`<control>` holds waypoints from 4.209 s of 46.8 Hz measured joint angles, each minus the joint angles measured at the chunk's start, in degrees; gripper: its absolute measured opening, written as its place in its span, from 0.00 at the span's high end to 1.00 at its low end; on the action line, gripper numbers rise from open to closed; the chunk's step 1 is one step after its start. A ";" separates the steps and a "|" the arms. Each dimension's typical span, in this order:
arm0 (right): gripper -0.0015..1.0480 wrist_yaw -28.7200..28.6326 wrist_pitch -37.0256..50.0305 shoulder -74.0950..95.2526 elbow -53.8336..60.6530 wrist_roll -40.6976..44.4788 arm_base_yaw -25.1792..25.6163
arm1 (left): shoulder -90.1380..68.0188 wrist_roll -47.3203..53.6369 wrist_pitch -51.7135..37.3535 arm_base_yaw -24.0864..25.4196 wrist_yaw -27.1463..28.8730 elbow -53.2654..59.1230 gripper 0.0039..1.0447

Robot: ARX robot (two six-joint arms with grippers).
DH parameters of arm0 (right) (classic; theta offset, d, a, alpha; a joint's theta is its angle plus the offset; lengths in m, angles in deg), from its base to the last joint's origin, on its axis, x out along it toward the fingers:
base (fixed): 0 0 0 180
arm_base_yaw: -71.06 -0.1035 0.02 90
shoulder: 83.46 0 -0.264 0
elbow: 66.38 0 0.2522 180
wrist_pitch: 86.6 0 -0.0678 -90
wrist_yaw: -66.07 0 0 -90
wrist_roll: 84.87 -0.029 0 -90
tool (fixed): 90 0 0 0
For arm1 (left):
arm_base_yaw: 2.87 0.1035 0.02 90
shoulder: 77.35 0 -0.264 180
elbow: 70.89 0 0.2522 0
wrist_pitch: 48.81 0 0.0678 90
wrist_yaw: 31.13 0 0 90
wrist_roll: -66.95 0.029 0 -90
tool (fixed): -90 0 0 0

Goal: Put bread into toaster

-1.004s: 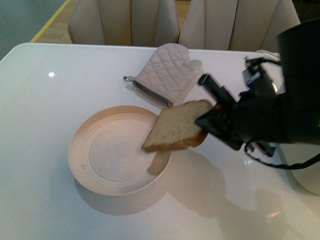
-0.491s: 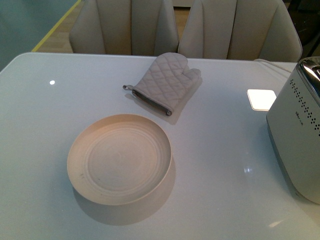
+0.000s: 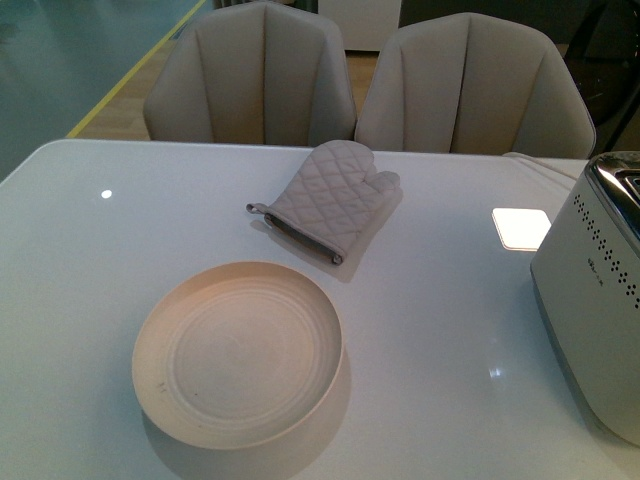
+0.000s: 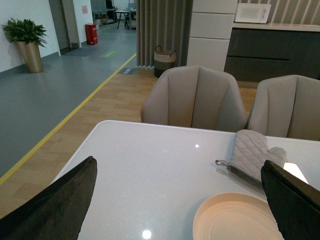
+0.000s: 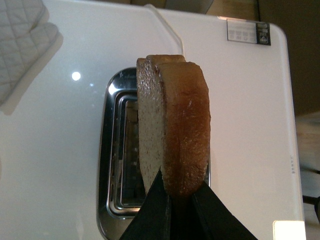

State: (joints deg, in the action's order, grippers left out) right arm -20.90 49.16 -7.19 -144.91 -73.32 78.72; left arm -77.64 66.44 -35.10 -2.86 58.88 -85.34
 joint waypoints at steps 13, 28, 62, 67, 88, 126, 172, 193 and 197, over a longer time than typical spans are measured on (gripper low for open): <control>0.97 2.84 -4.09 -0.09 1.49 2.08 -2.43 | -0.02 0.00 0.00 0.00 0.00 0.00 0.06; 0.97 6.14 -7.21 2.56 1.64 1.44 -5.49 | -0.02 0.00 0.00 0.00 0.00 0.00 0.06; 0.80 10.47 -1.25 17.64 -0.98 0.90 -5.86 | -0.02 0.00 0.00 -0.02 0.00 0.00 0.06; 0.66 10.51 -1.05 17.62 -0.79 0.90 -5.60 | -0.02 0.00 0.00 0.00 0.00 0.00 0.06; 0.08 8.90 1.90 17.00 0.39 -0.22 -5.20 | -0.02 0.00 0.00 -0.02 -0.02 0.00 0.06; 0.98 -3.04 83.73 -11.50 53.64 -10.97 -7.45 | -0.02 0.00 0.02 0.00 0.00 0.00 0.06; 0.98 -3.04 55.87 -50.69 63.73 -10.99 -7.45 | 0.00 0.00 0.02 0.00 0.00 0.00 0.06; 0.98 -3.04 46.38 -60.39 63.73 -10.97 -7.45 | 0.00 0.00 0.02 0.00 0.00 0.00 0.06; 0.98 -3.04 45.09 -61.70 63.73 -10.97 -7.45 | 0.00 0.00 0.02 0.00 0.00 0.00 0.06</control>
State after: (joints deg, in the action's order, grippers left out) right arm -23.94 94.25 -68.89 -81.18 -84.29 71.26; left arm -77.64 66.44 -35.08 -2.86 58.88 -85.34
